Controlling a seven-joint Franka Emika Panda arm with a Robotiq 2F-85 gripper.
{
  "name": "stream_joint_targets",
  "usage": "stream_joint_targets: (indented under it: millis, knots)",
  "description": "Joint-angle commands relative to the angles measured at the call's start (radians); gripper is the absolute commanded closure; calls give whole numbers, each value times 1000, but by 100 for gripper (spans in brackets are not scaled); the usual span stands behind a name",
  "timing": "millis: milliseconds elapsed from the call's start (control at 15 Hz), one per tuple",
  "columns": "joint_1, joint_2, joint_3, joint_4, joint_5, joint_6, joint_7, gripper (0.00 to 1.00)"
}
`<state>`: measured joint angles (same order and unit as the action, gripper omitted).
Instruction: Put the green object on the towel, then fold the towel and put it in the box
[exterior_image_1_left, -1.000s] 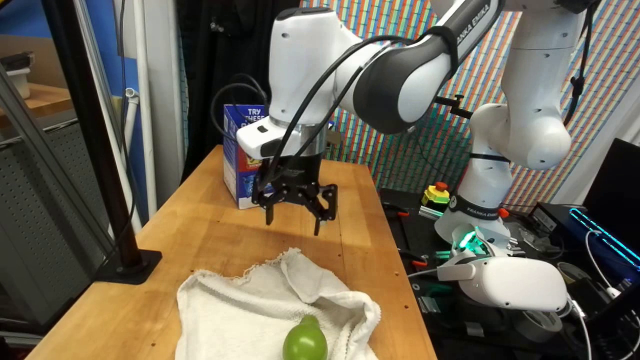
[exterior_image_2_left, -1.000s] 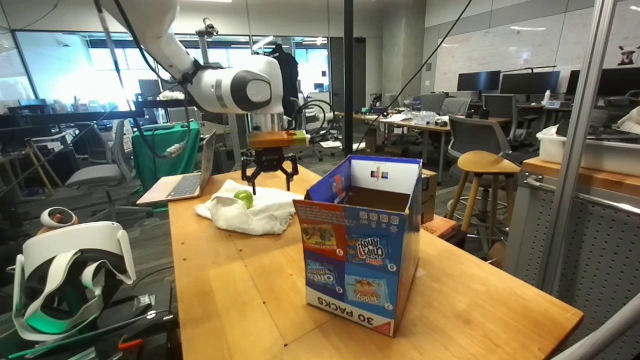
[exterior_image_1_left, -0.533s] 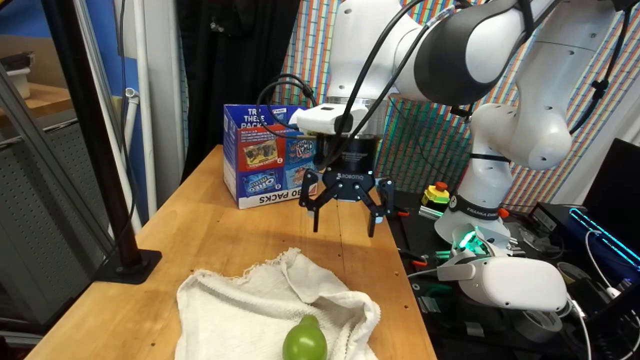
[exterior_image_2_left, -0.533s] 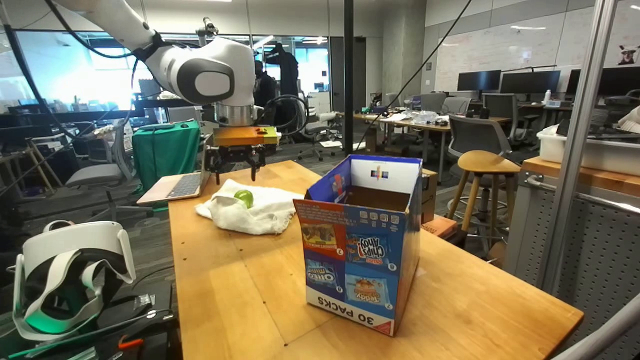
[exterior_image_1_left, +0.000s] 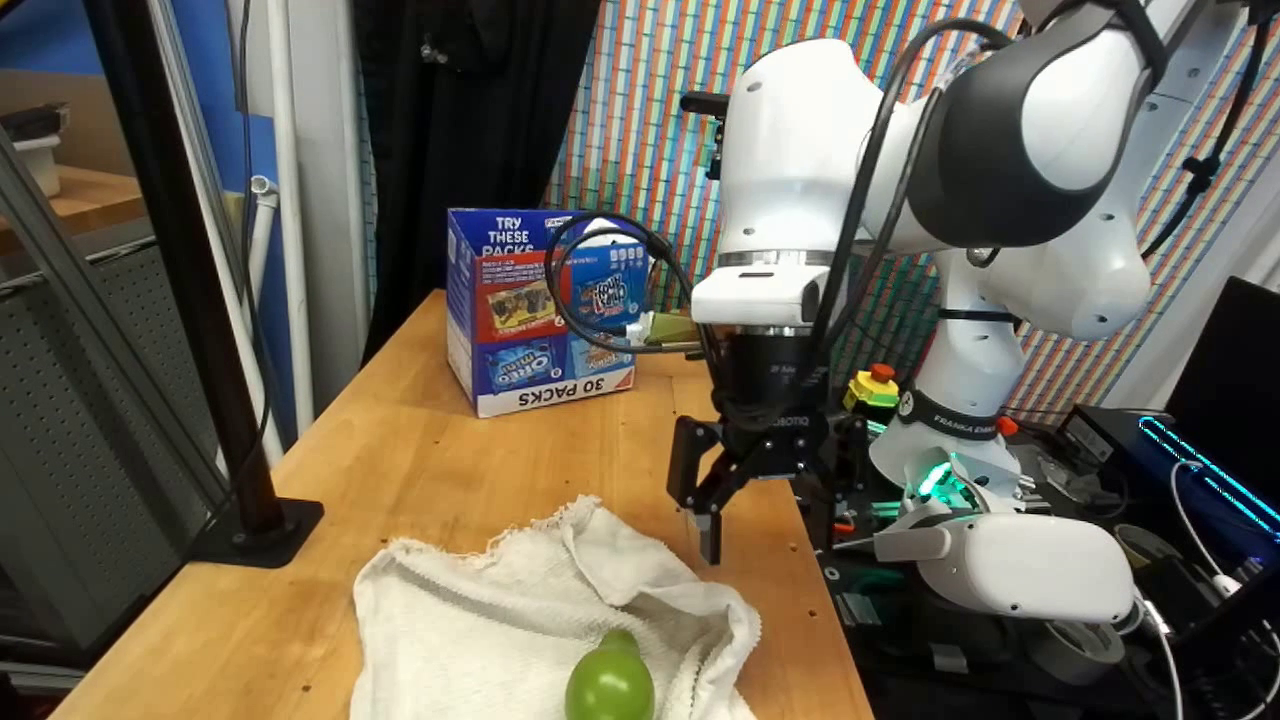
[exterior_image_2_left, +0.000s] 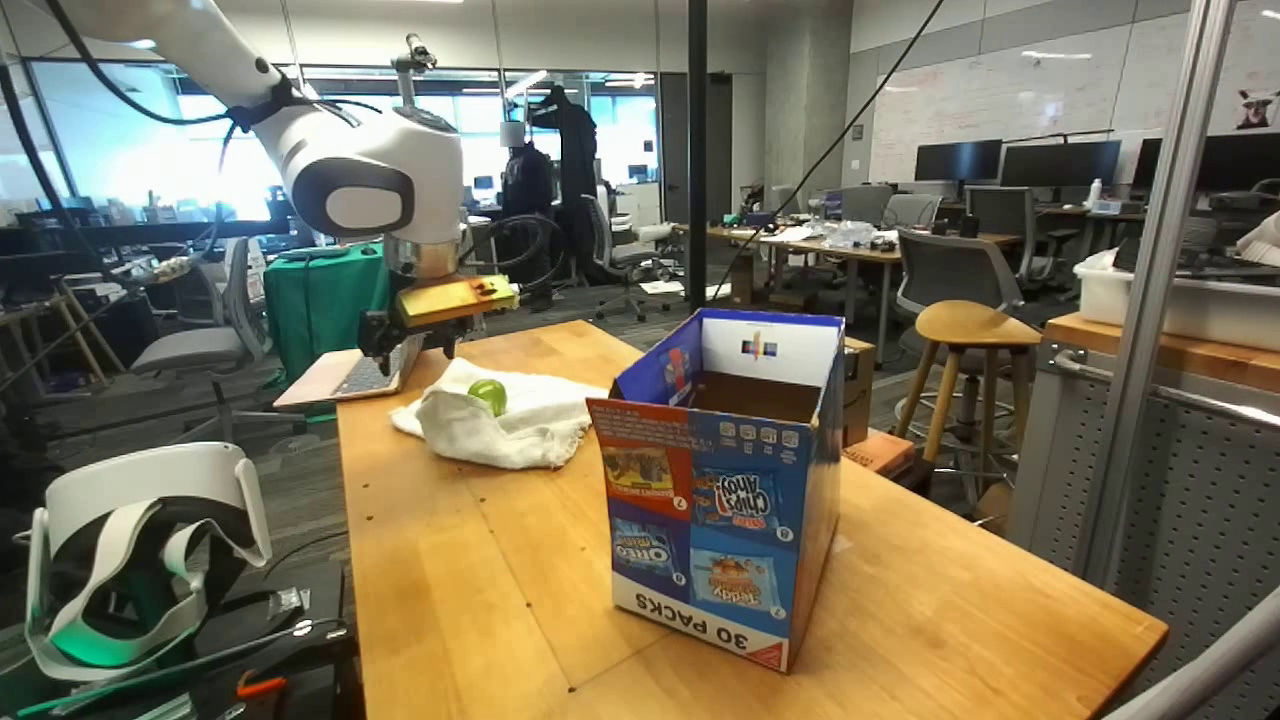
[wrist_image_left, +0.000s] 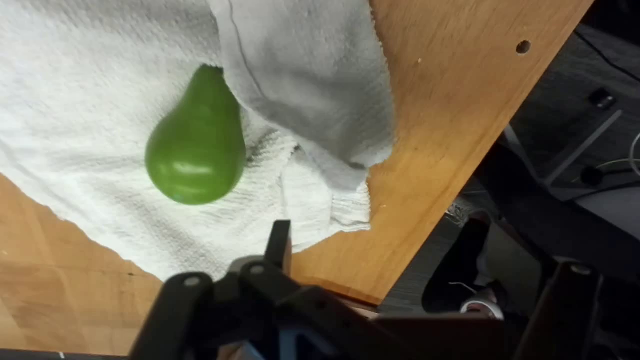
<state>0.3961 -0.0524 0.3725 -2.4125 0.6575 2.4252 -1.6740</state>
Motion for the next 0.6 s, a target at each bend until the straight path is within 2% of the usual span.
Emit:
stream_joint_targets:
  millis: [0, 333, 533]
  knots:
    - [28, 16, 12, -12, 66, 37, -139, 0]
    - [31, 80, 36, 8, 16, 111, -140, 0]
    - [28, 125, 44, 21, -65, 178, -99, 0]
